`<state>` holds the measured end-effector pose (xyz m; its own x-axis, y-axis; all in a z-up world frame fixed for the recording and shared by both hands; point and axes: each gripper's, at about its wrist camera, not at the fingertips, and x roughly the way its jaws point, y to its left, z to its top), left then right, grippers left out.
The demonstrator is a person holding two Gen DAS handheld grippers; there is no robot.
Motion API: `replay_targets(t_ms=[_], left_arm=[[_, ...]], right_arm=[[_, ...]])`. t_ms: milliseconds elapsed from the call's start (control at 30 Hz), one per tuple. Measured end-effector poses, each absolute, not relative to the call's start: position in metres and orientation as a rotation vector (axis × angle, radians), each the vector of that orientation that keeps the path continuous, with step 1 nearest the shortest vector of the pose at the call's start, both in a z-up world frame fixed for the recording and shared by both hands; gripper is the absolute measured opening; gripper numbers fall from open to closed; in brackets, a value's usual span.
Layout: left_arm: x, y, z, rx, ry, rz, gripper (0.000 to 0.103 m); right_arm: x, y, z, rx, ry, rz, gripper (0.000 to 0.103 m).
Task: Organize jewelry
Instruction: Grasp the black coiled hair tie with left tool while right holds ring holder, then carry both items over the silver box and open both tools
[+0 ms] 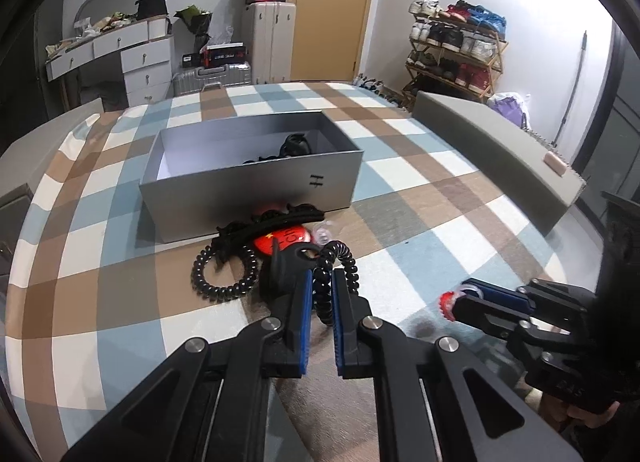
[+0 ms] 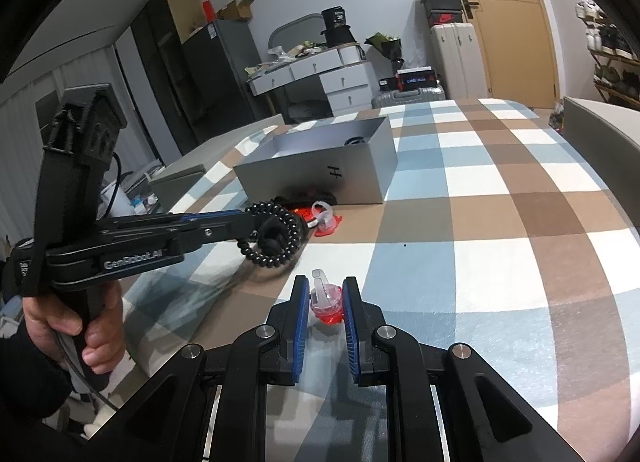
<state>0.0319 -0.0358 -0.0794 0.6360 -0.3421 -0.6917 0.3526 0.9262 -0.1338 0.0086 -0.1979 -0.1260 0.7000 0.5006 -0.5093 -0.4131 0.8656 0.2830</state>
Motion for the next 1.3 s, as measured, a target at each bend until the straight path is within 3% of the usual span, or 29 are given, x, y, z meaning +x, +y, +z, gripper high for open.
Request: replay_targets(t_ms=[700,1300], left_arm=[[0.043,-0.012,-0.041,-0.063,0.696,-0.394,0.005],[0.102,0.021,-0.026,-0.103,0.627,-0.352,0.005]], right_arm=[[0.03,-0.182,-0.082,0.175,0.542,0.557,0.016],[0.12,-0.14,-0.035,0.089,0.496,0.704,0.016]])
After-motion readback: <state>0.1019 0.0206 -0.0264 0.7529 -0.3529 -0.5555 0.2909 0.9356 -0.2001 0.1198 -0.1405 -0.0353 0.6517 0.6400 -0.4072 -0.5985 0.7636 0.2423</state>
